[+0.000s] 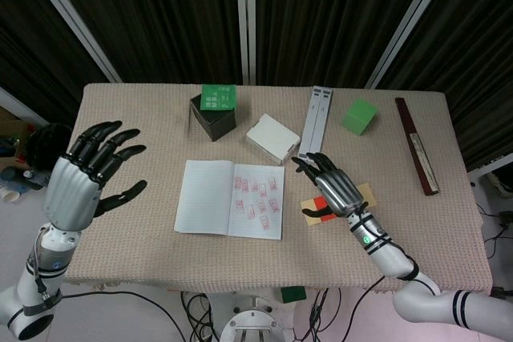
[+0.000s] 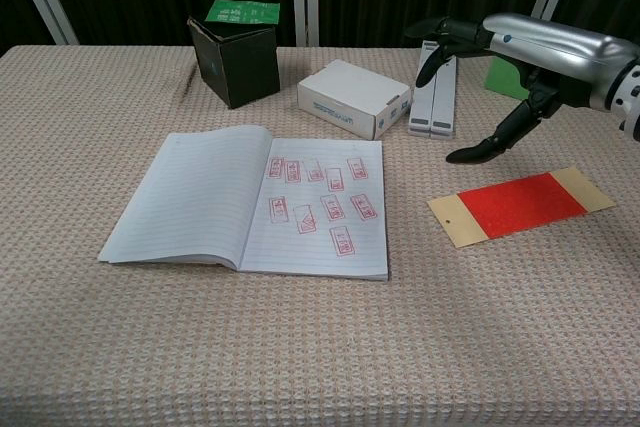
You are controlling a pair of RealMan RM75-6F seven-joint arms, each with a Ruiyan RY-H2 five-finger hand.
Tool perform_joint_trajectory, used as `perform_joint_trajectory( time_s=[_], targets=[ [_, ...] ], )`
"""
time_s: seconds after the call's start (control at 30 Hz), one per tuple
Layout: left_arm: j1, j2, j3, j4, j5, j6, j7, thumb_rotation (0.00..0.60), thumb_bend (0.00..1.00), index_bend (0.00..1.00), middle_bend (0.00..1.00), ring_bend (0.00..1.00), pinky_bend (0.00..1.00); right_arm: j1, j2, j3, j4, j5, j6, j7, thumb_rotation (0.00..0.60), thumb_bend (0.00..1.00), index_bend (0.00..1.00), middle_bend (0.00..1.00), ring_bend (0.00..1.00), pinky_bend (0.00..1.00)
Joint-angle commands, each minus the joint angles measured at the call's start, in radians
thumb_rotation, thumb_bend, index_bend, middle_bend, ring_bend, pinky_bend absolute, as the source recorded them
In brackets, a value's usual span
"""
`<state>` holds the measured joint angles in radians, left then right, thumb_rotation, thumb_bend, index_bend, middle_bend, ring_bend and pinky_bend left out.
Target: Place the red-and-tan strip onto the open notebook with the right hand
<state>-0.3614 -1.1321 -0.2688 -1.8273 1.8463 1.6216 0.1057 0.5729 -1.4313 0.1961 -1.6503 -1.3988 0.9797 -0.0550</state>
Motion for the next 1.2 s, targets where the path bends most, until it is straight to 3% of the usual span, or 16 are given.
perform_joint_trajectory(
  time_s=[0.03,0.23,0.37,0.6,0.8,1.2],
  targets=[
    [-0.013,0.009,0.001,-0.015,-0.004,-0.023,0.015,0.600,0.12,0.30,0.23,0.16,0.22,0.005,0.000,-0.001,0.001,0.007,-0.001,-0.007,0.600,0.08,0.04,0.22,0.03,0.06],
    [-0.002,0.014,0.034,-0.021,-0.050,-0.055,0.022,0.600,0.12,0.30,0.23,0.16,0.22,-0.002,0.060,-0.035,-0.011,0.011,-0.006,-0.045,0.600,0.08,0.04,0.22,0.03,0.06],
    [0.028,0.000,0.069,0.011,-0.077,-0.051,0.044,0.600,0.12,0.30,0.23,0.16,0.22,-0.029,0.135,-0.097,-0.014,0.008,-0.018,-0.098,0.600,0.00,0.04,0.23,0.03,0.05],
    [0.079,-0.035,0.135,0.066,-0.174,-0.088,0.086,0.600,0.12,0.31,0.23,0.16,0.22,-0.055,0.184,-0.184,0.057,0.022,-0.056,-0.195,0.600,0.00,0.05,0.14,0.00,0.01],
    [0.102,-0.044,0.166,0.049,-0.254,-0.135,0.081,0.600,0.12,0.32,0.23,0.16,0.22,-0.054,0.134,-0.183,0.134,0.051,-0.057,-0.238,0.600,0.05,0.10,0.08,0.00,0.00],
    [0.114,-0.060,0.178,0.073,-0.256,-0.128,0.046,0.600,0.12,0.31,0.23,0.16,0.22,-0.001,0.065,-0.156,0.189,0.092,-0.113,-0.264,0.600,0.12,0.20,0.10,0.00,0.00]
  ],
)
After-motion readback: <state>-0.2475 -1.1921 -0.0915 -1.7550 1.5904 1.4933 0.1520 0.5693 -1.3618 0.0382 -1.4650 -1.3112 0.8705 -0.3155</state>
